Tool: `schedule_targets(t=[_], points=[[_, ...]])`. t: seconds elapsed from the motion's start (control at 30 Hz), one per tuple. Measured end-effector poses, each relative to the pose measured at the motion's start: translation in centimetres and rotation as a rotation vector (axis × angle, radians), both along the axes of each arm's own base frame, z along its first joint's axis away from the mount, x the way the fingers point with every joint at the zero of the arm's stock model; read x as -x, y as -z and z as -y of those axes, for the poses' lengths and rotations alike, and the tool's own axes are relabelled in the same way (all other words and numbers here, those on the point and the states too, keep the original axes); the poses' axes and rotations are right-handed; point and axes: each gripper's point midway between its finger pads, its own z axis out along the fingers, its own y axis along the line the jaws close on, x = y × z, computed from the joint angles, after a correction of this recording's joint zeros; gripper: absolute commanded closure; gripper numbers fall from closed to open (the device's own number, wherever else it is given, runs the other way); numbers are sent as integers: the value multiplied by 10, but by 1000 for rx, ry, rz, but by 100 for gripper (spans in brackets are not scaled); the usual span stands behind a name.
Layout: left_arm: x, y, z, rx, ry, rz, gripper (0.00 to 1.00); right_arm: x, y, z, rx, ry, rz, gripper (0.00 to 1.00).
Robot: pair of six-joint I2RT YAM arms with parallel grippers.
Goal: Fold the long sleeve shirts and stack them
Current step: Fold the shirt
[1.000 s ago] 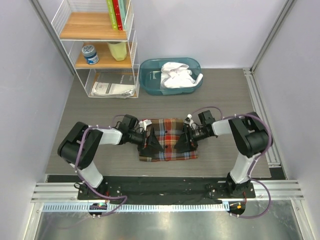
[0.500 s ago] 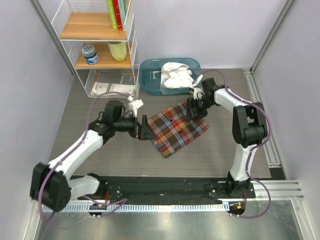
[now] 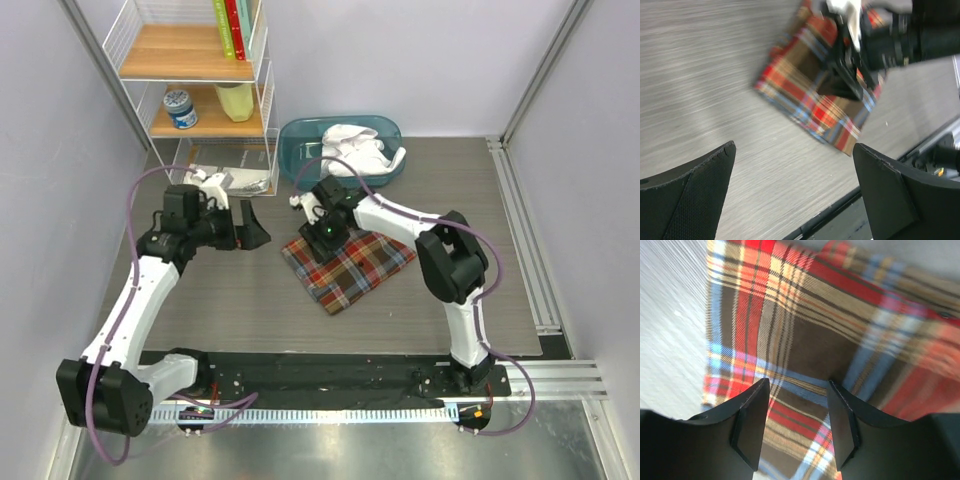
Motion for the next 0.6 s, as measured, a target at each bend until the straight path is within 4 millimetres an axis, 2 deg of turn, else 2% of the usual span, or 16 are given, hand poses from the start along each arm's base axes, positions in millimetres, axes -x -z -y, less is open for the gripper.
schedule_targets(t=[0.1,0.17,0.27,0.33,0.4,0.47,0.53,0.6], points=[[-7,2,-24,24,-95,-36,3,15,23,-4,40,-70,-17,48],[-12,4,-38,53,-150,-63,5,25,23,-6,35,-137,4,47],[-16,14,-52,82,-200,-114,12,64,27,0,39,-305,26,45],[-13,32,-54,104,-210,-172,16,101,23,16,37,-415,14,44],[-1,54,-46,142,-185,-247,16,148,16,46,53,-540,-30,44],[15,78,-34,180,-154,-328,17,174,-3,71,38,-634,-32,41],[25,93,-21,203,-125,-387,16,173,-25,82,-5,-646,6,39],[31,100,-1,210,-67,-407,16,157,-48,91,-56,-592,69,38]])
